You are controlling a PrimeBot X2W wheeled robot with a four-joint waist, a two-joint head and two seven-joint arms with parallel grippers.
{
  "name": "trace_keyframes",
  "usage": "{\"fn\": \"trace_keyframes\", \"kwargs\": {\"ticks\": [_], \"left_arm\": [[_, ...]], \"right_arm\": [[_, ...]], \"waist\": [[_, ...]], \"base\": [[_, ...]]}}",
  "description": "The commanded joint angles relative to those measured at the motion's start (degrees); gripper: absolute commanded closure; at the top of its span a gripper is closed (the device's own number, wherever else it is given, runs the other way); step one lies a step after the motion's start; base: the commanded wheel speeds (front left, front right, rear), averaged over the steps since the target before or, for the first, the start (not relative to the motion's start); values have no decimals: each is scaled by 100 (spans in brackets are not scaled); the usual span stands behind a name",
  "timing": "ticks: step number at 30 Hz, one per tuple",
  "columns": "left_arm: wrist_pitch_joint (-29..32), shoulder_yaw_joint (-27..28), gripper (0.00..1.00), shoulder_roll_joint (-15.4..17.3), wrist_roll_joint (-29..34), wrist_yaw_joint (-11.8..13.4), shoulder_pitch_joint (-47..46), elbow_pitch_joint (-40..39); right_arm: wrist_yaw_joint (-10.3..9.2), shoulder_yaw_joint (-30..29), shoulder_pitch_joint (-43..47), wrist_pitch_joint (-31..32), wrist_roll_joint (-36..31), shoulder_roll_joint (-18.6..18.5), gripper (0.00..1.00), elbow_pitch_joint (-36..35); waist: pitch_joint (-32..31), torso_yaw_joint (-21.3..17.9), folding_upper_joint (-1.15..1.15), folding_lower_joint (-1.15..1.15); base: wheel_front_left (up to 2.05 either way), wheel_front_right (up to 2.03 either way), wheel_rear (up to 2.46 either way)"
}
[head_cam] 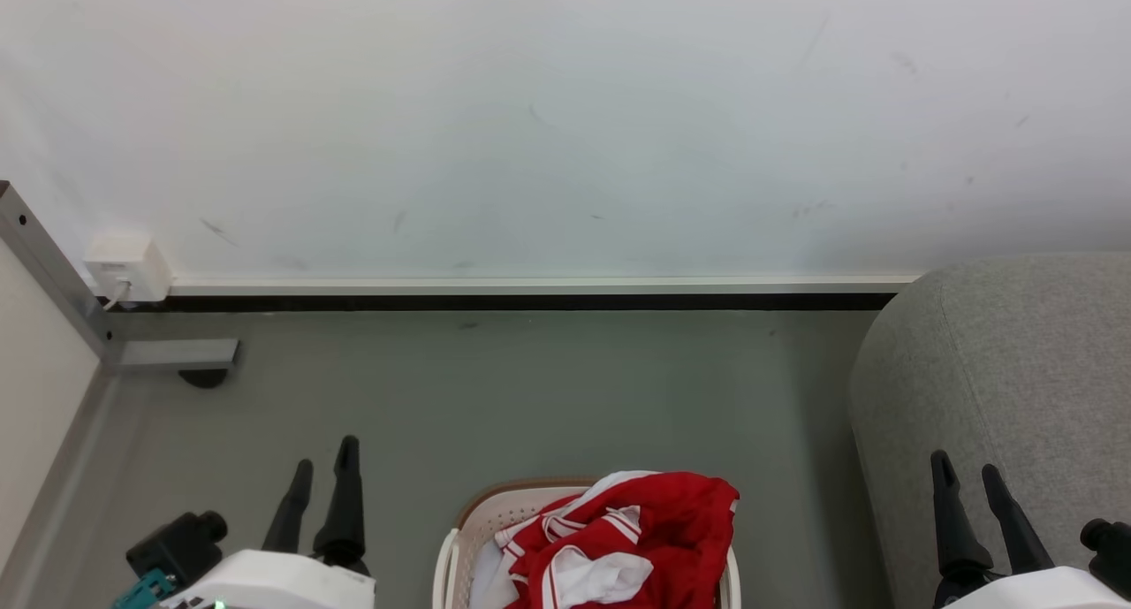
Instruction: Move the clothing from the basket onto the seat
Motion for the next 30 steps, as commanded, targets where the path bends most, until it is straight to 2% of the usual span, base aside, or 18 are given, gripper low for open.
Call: {"fn": "trace_keyframes", "kwargs": {"ticks": [1, 30], "left_arm": [[-84, -21, 0, 54, 282, -39, -129, -55], [-504, -370, 0, 213, 2198, 56, -158, 74]], "right_arm": [[-6, 13, -139, -75, -213, -63, 0, -3], [-8, -23, -158, -503, -1812, -158, 0, 259]], "waist": [[-1, 0, 0, 0], [-54, 58, 0, 0]], "base": [[0, 0, 0], [0, 0, 0]]}}
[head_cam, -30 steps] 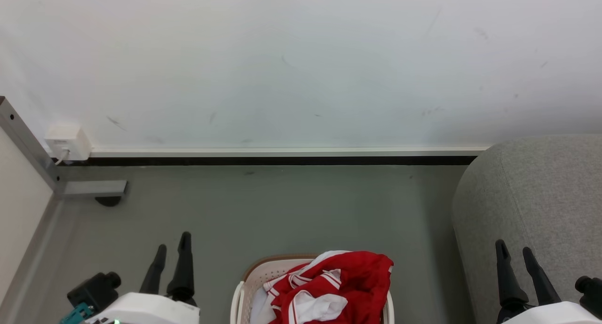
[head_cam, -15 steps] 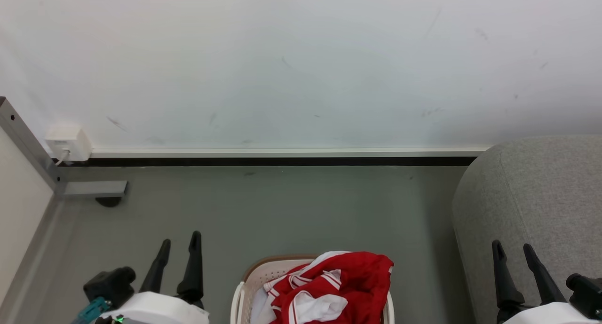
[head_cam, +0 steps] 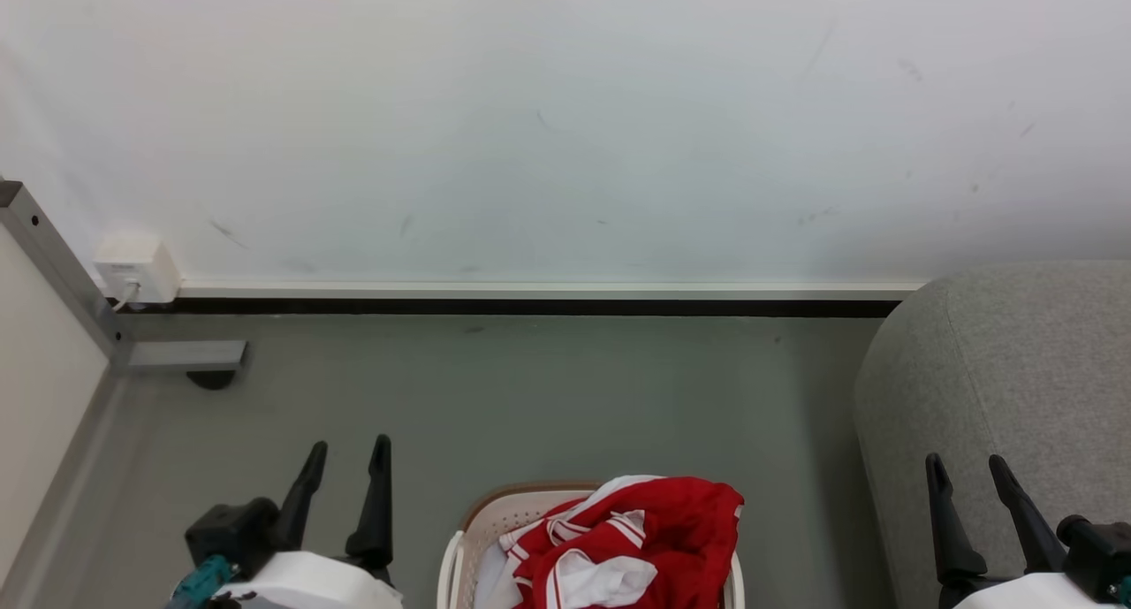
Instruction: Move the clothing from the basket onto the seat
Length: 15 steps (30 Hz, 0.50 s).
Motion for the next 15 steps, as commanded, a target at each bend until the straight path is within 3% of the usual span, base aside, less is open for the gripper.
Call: {"fn": "trace_keyframes", "kwargs": {"ticks": [1, 15], "left_arm": [[-62, -23, 0, 66, 216, 26, -85, 7], [-226, -83, 0, 115, 808, 53, -108, 179]], "right_arm": [[-8, -33, -66, -74, -135, -23, 0, 22], [-10, -171, -23, -226, -508, 27, 0, 198]], "waist": [[-6, 9, 0, 0], [-40, 41, 0, 0]], "base": [[0, 0, 0], [0, 0, 0]]}}
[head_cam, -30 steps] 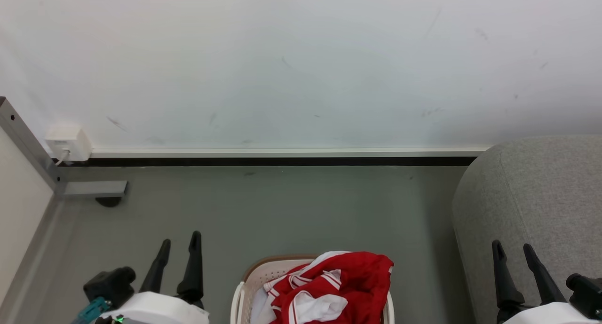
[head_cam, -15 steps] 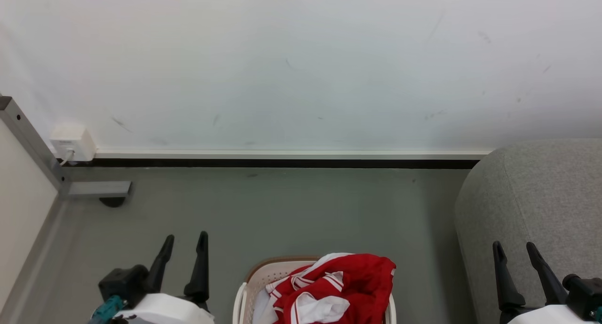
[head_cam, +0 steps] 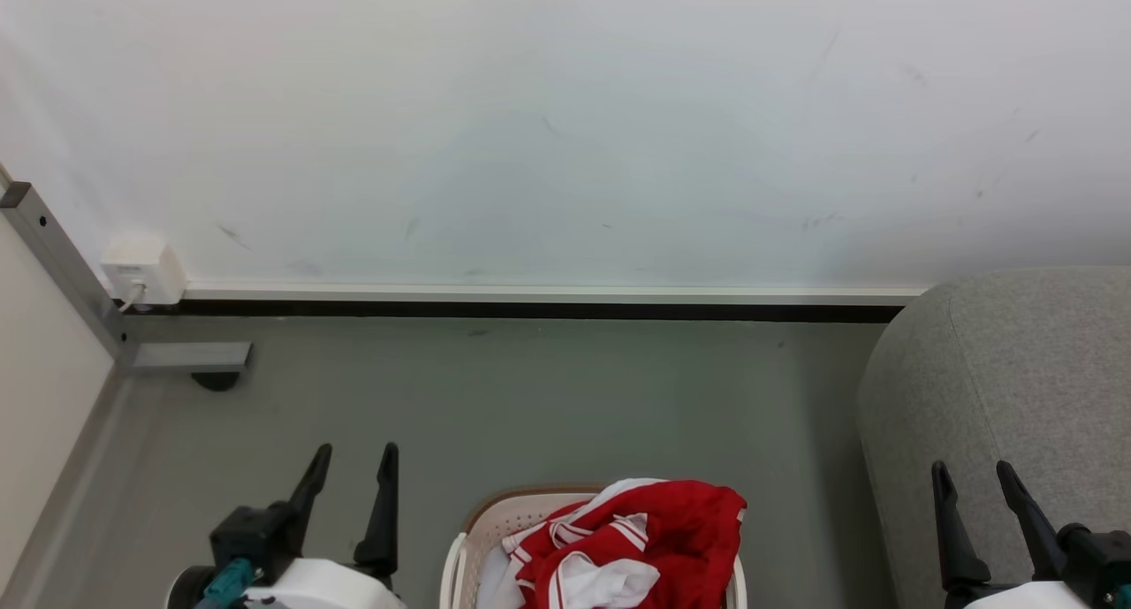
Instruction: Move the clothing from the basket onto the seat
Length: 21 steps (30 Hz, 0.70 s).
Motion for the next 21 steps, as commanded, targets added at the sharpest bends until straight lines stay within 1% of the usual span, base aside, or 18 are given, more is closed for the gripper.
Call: {"fn": "trace_keyframes", "kwargs": {"ticks": [1, 11, 21], "left_arm": [[-55, -4, 0, 60, 156, 9, -82, 12], [-166, -42, 0, 80, 590, -4, -97, 74], [-268, -19, 0, 22, 866, -68, -104, 215]], "right_arm": [[-10, -23, -26, -50, -99, -4, 0, 17], [-11, -10, -47, -166, -284, 8, 0, 80], [-12, 90, -66, -267, -208, 5, 0, 203]], "waist": [[-5, -1, 0, 0], [-13, -6, 0, 0], [8, -20, 0, 0]], "base": [[0, 0, 0], [0, 0, 0], [0, 0, 0]]}}
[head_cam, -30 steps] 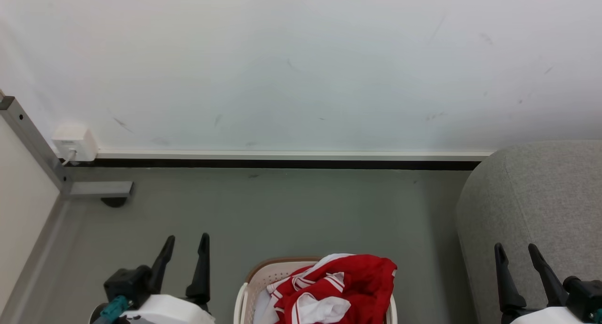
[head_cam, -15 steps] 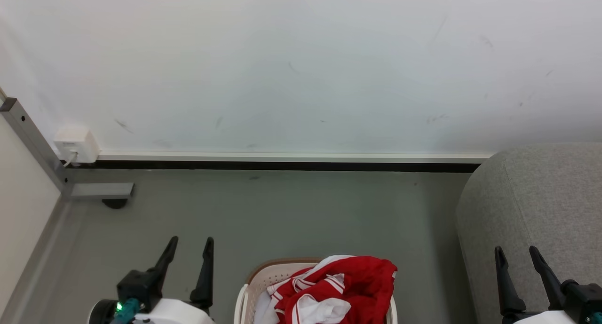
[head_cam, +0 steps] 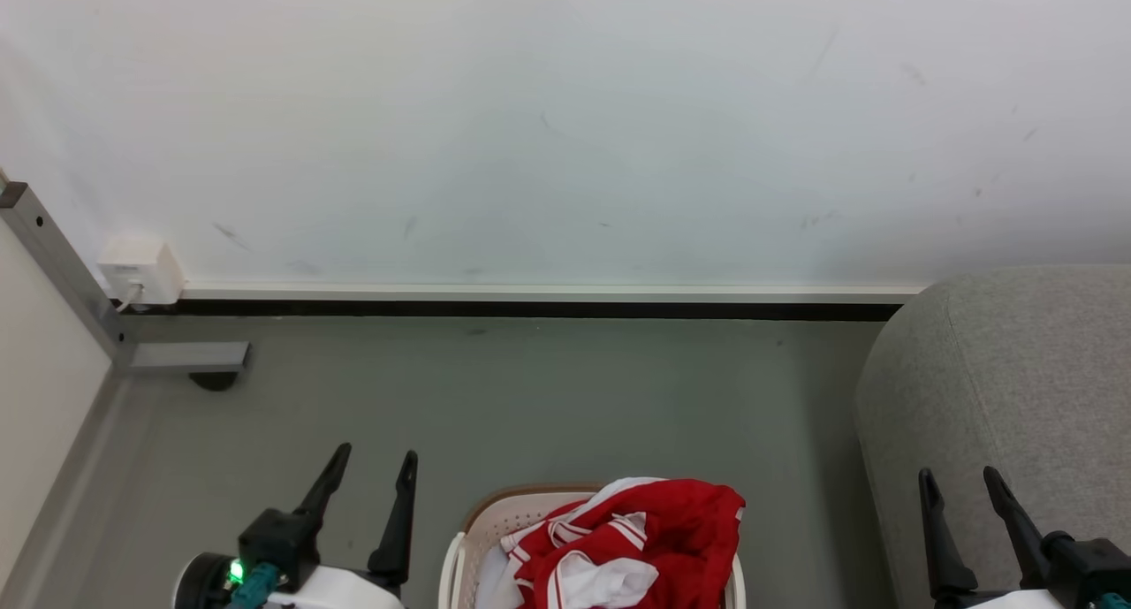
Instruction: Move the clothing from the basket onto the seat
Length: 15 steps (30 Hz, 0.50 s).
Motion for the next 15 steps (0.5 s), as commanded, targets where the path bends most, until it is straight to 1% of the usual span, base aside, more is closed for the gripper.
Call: {"fn": "trace_keyframes", "kwargs": {"ticks": [1, 8, 15], "left_arm": [[-54, 19, 0, 3, 136, -23, -48, 39], [-45, 86, 0, -37, 94, -72, -74, 84], [-44, 129, 0, -71, 43, -124, -149, 140]], "right_arm": [[-12, 39, -52, -60, -12, -31, 0, 38], [-12, 147, -124, -45, 153, -71, 0, 56], [-12, 290, -246, -45, 207, -98, 0, -11]], "waist": [[0, -8, 0, 0], [28, -89, 0, 0], [137, -330, 0, 0]], "base": [[0, 0, 0], [0, 0, 0], [0, 0, 0]]}}
